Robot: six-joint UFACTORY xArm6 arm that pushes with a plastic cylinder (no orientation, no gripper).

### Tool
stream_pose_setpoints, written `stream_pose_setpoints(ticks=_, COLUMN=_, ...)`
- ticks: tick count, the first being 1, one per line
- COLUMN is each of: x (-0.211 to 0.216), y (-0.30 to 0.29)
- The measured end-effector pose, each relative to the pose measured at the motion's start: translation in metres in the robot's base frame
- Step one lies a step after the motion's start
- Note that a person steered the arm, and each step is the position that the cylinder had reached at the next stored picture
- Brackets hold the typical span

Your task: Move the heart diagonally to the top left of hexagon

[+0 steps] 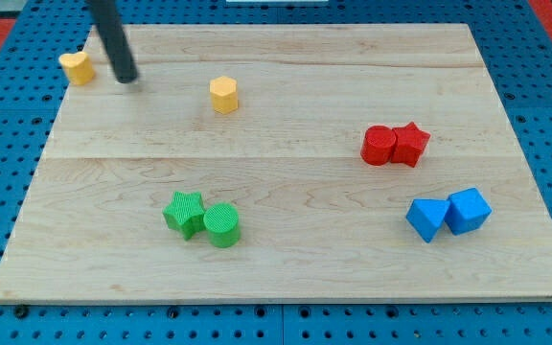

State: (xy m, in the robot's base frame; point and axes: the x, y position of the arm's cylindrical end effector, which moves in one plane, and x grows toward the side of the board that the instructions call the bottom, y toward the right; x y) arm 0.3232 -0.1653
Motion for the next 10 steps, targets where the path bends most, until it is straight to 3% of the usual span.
stream_pose_setpoints(ticks=2, x=0.048, y=-0.137)
stream_pose_setpoints(ticks=3, x=0.044, y=-0.139)
stream_pose_setpoints(ticks=4, x=-0.037, y=-0.134)
stream_pose_setpoints(ticks=5, x=-0.051, y=-0.136)
stream_pose_setpoints(ticks=6, x=-0.059, y=-0.119)
stream_pose_setpoints(ticks=7, x=-0.072, y=-0.060)
stream_pose_setpoints(ticks=10, x=-0.061, y=-0.053)
